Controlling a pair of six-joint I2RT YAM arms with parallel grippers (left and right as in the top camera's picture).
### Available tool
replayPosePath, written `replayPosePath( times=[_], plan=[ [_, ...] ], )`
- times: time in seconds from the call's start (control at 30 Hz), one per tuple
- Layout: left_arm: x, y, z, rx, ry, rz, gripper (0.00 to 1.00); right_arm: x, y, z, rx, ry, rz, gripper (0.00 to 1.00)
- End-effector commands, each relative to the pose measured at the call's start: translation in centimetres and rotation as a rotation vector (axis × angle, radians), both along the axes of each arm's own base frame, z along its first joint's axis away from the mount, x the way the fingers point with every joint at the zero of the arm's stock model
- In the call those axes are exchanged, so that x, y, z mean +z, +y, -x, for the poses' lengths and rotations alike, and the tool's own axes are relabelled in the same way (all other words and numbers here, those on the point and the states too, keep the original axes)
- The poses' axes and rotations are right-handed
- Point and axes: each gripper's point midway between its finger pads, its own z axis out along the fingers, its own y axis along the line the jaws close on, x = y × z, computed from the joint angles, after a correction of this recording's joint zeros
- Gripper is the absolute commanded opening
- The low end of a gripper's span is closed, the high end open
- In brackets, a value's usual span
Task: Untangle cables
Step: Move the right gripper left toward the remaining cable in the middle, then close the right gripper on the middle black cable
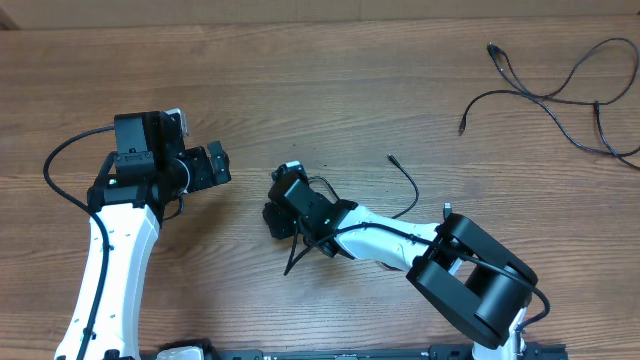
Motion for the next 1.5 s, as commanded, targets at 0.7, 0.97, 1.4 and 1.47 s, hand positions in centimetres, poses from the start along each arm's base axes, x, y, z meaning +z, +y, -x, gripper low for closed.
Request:
replayPosePath(
  times=[0.7,0.97,1.4,1.47],
  plan=[
    [0.5,0.0,-0.1,-0.015,-0.017,-0.016,0.99,-4.2,-2.1,-0.5,-0.057,0.000,0.121,0.30],
    [0.5,0.0,-0.1,-0.015,-0.017,-0.016,0.99,-5.4,-2.5,-0.2,-0.055,0.018,0.147,0.30],
    [0.5,0.0,-0.1,-0.015,-0.017,-0.016,1.00,-6.0,-2.6,0.0,-0.057,0.026,0.154,0.24],
    [0.5,0.0,-0.1,-0.015,-0.017,-0.016,1.00,-6.4,-2.7,0.1,-0.057,0.031,0.160,0.23]
  ],
)
